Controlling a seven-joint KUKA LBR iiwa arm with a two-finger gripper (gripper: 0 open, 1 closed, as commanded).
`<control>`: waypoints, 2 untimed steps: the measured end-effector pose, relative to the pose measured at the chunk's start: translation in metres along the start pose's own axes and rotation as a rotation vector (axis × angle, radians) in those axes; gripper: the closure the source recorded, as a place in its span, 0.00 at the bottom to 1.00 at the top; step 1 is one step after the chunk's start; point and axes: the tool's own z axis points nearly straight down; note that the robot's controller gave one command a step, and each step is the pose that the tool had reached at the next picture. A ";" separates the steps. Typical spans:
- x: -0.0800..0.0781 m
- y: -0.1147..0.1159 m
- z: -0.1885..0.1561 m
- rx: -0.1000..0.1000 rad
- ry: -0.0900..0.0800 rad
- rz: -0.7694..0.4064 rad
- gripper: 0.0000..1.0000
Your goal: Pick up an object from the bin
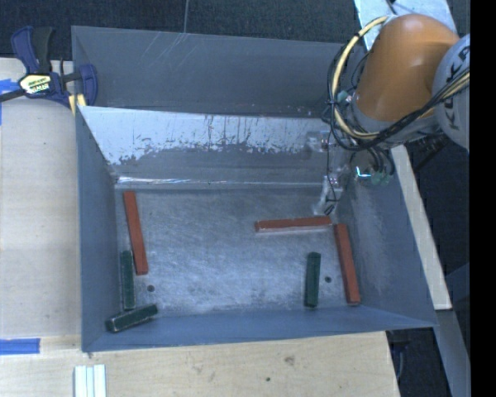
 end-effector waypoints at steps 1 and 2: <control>0.067 -0.005 0.121 -0.001 0.002 0.091 0.00; 0.063 -0.006 0.116 0.001 -0.010 0.089 1.00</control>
Offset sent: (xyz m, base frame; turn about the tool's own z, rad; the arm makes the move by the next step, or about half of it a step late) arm -0.0652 -0.0056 -0.1165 0.0910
